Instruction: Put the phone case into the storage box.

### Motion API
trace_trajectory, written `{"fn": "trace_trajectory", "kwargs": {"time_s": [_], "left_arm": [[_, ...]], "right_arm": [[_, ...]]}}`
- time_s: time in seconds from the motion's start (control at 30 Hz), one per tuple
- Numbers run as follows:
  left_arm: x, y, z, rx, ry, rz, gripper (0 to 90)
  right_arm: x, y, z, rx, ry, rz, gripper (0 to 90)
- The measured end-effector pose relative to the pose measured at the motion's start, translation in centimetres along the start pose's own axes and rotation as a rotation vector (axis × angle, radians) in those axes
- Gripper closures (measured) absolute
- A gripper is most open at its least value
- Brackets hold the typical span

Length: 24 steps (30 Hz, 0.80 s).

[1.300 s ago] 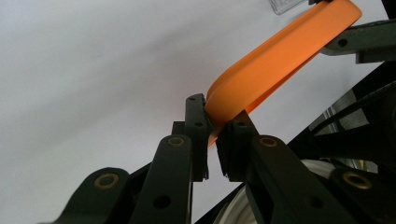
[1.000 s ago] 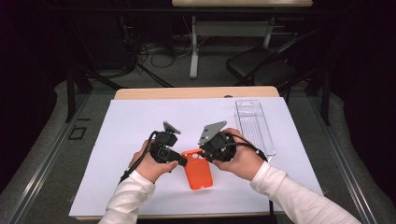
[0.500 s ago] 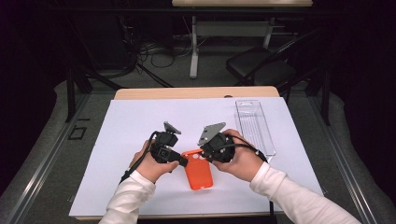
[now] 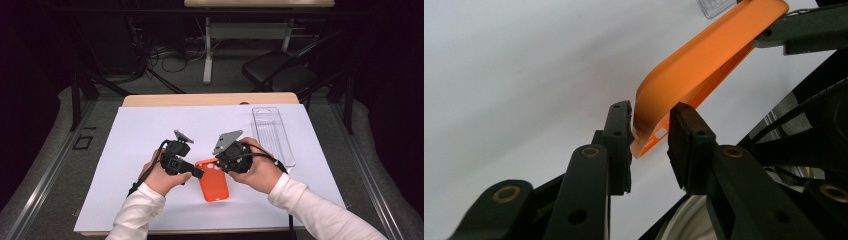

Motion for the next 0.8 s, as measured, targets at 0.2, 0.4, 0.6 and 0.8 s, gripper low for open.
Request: {"fn": "trace_trajectory", "kwargs": {"time_s": [0.2, 0.4, 0.6, 0.8], "left_arm": [[0.1, 0.0, -0.2, 0.001, 0.022, 0.025, 67.6], [0.2, 0.1, -0.4, 0.003, 0.046, 0.057, 63.2], [0.2, -0.1, -0.6, 0.014, 0.05, 0.067, 61.4], [0.4, -0.6, -0.7, 0.03, 0.069, 0.088, 58.0]], "right_arm": [[-0.2, 0.3, -0.2, -0.001, 0.006, 0.0, 80.0], [-0.4, 0.8, -0.4, -0.002, 0.013, -0.009, 80.0], [-0.5, 1.1, -0.7, -0.006, 0.02, -0.008, 79.9], [-0.6, 1.6, -1.0, -0.01, 0.023, -0.004, 79.9]]}}
Point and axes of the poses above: each handheld gripper's, and its own axes: z roughly forward along the jaws, x roughly out of its top, y roughly to its right, the point moved 7 cm from there along z, roughly forward along the jaws, and after that the axes turned 1 degree about -z, right-handed, at the moved point
